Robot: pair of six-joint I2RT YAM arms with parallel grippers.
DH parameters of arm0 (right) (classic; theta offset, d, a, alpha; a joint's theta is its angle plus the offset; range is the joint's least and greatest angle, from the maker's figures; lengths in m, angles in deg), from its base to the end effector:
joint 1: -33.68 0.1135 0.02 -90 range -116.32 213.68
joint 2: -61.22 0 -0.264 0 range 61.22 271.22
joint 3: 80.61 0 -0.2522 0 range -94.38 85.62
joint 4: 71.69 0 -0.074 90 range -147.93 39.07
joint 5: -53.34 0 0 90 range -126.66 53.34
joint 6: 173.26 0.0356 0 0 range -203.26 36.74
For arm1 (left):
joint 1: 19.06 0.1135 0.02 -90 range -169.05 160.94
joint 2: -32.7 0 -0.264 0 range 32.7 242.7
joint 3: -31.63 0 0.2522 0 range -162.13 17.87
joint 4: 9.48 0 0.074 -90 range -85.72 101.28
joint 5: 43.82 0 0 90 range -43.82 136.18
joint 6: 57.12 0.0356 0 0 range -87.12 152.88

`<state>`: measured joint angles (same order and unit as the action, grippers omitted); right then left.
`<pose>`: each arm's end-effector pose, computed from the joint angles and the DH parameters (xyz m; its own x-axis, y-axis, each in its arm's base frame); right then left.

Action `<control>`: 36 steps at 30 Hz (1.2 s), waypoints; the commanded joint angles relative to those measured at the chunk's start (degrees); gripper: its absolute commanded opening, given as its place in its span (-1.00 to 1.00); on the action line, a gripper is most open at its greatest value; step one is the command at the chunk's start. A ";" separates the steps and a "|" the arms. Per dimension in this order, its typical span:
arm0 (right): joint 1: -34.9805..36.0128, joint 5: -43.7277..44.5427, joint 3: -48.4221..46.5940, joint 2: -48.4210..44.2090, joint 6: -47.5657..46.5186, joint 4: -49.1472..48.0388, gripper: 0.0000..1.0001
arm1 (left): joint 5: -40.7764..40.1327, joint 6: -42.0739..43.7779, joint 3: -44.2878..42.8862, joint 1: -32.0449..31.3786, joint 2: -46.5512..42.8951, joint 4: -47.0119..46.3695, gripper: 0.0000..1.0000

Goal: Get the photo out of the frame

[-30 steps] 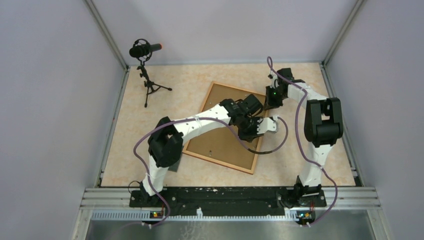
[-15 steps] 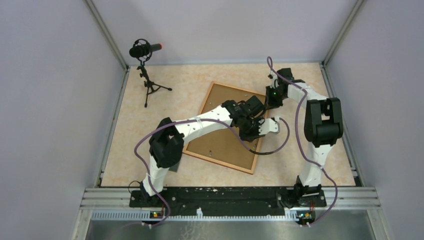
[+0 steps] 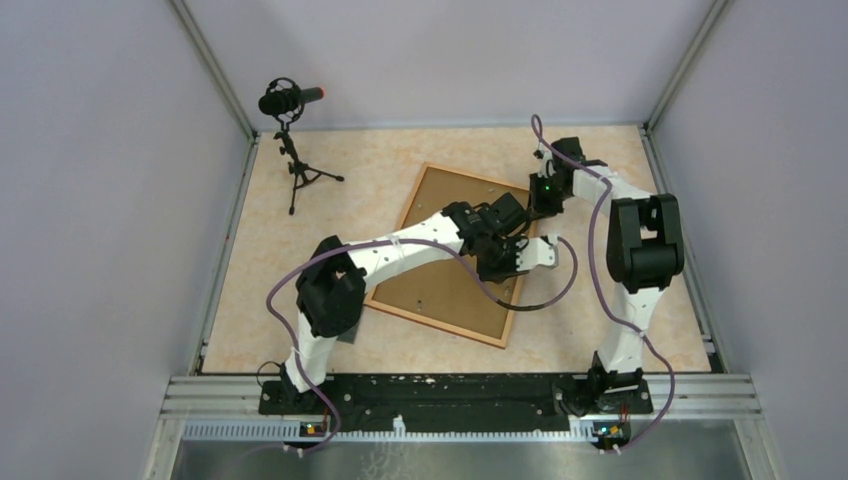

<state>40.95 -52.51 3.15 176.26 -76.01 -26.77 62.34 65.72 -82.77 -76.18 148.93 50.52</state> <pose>0.4138 0.0626 0.1744 -0.9128 0.0059 -0.4083 -0.1275 0.9458 0.2988 0.2305 -0.3748 0.2469 0.0740 0.8450 -0.5297 0.9972 -0.0561 0.0499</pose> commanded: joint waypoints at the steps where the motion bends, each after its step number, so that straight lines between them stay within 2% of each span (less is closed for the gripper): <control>1: 0.12 1.88 -0.01 0.71 -0.73 0.61 -0.73 | -8.10 0.71 1.98 1.13 -3.03 1.87 -1.00; 8: 0.13 1.88 -0.14 0.71 -0.74 0.73 -0.73 | -9.03 1.60 2.66 1.44 -4.76 2.72 -1.00; 15: 0.16 1.63 -0.34 0.68 -1.00 0.90 -0.72 | -9.87 1.29 -1.06 1.40 -4.07 3.50 -1.00; 21: 0.14 1.59 -0.23 0.25 -1.26 1.08 -0.73 | -17.80 -1.59 -4.06 1.70 -2.30 3.04 -1.00; 24: 0.03 1.62 0.09 -0.06 -1.43 1.01 -0.72 | -18.93 -2.40 -5.31 1.75 -1.84 3.86 -1.00; 29: -0.10 0.46 -0.32 -0.24 -1.39 1.21 -0.72 | -16.59 -2.84 -5.98 1.82 -2.91 2.20 -1.00; 33: -0.39 -0.94 -0.80 -1.18 -1.01 0.96 -0.71 | -11.41 -4.44 -9.86 1.97 -1.72 0.53 -1.00; 36: -0.86 -1.02 -1.16 -1.61 -0.68 0.81 -0.71 | -11.84 -6.83 -10.58 1.88 -0.68 -5.22 -1.00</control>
<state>40.95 -53.28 3.15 176.26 -76.23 -26.94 48.46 62.35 -89.52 -74.12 147.68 53.21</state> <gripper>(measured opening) 0.143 0.241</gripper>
